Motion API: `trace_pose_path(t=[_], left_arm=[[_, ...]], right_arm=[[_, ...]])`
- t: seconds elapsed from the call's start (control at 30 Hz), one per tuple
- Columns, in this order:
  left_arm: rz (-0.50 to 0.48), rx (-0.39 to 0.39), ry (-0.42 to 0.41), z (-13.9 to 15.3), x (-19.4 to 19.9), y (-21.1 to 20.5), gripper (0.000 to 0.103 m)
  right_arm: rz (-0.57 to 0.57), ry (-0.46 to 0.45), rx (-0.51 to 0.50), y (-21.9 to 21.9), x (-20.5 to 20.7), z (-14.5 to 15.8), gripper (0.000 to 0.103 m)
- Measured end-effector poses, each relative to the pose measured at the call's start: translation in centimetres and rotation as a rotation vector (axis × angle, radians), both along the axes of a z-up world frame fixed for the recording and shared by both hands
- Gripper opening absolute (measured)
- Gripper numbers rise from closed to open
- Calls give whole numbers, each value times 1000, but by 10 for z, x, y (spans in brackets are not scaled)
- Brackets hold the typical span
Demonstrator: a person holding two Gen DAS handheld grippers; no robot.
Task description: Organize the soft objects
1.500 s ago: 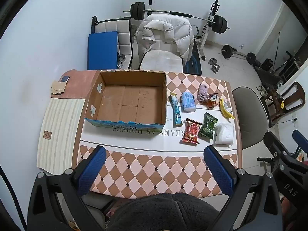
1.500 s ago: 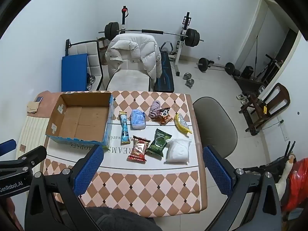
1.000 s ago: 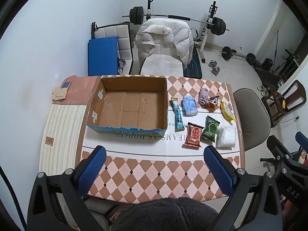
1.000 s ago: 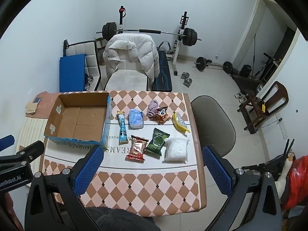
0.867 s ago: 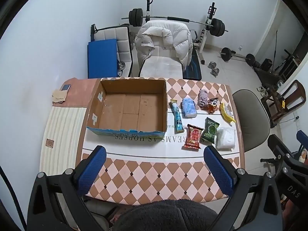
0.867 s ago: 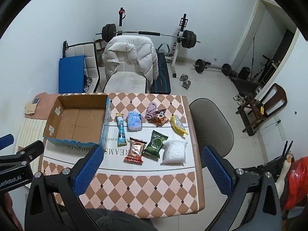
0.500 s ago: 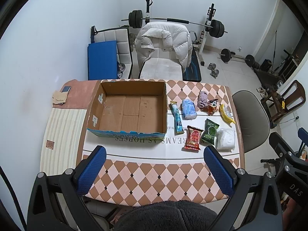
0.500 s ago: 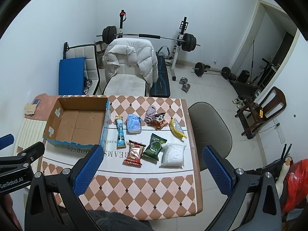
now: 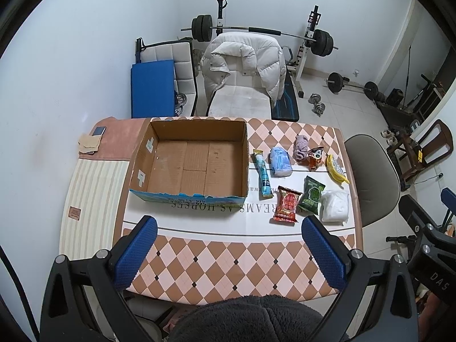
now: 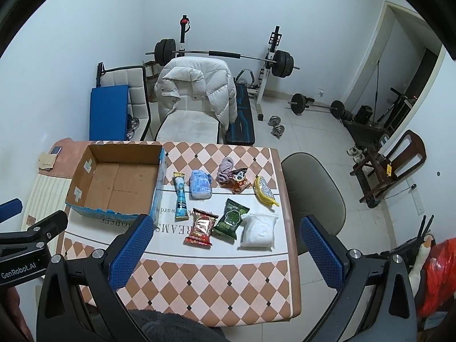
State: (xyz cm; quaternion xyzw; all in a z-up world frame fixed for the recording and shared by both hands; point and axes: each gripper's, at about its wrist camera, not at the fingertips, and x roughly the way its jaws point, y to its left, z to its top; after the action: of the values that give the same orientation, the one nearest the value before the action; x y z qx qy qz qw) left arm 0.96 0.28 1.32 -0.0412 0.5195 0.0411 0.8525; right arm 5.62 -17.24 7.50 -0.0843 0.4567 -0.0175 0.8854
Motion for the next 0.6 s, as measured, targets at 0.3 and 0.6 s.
trace_pose_path(t=[0.3,0.6], left_arm=[[0,5,-9,2,-3,0,103],[-1,9,-23,7,-4,-4,103]], right_arm=[[6,-15,-1,-1,-2,0,103],[0,-39,-1,-4,-9,1,103]])
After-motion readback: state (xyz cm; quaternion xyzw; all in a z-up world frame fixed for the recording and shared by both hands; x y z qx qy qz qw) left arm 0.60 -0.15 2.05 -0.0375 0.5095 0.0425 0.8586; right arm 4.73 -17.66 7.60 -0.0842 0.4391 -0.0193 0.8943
